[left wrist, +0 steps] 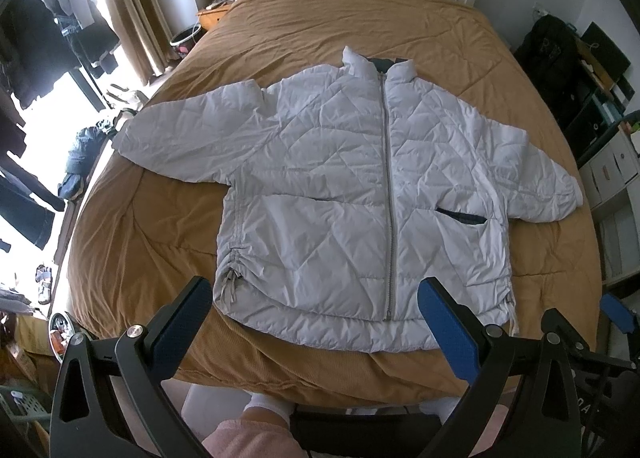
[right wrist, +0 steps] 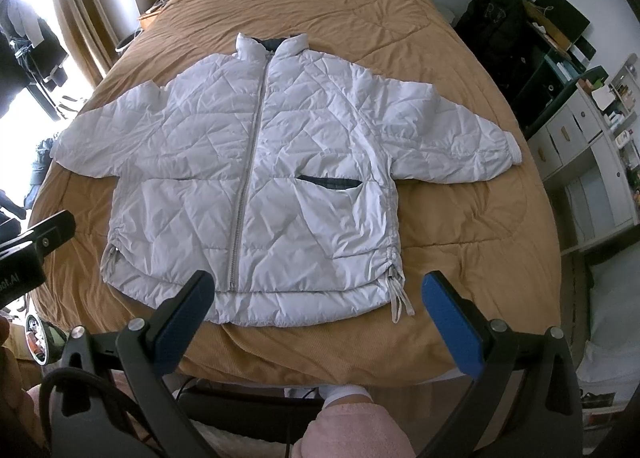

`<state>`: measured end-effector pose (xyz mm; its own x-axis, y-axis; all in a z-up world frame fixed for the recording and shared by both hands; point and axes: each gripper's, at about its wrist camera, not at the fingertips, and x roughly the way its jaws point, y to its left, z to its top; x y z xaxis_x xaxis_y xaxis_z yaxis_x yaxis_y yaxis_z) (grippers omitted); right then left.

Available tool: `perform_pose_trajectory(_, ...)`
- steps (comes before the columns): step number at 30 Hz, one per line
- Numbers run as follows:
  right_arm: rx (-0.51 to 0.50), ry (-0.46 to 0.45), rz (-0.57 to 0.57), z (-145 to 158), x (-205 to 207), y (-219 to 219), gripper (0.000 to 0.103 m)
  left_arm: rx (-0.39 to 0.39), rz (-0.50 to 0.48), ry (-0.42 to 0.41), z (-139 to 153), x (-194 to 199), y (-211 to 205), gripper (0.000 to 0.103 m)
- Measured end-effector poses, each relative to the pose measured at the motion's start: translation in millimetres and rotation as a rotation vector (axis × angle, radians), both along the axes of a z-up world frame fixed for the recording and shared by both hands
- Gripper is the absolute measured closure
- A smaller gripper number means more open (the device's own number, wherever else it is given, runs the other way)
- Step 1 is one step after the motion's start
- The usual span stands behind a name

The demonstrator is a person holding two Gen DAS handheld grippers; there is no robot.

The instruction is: Fold large clothes

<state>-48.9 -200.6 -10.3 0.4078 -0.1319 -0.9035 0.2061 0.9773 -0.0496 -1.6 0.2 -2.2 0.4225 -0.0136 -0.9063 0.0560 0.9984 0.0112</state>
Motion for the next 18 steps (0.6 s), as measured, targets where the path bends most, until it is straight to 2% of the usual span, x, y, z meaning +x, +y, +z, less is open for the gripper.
perform_pose_trajectory(18, 0.0, 0.002, 0.002, -1.5, 0.3, 0.5, 0.0, 0.0, 0.0, 0.003, -0.9, 0.3, -0.1, 0.001)
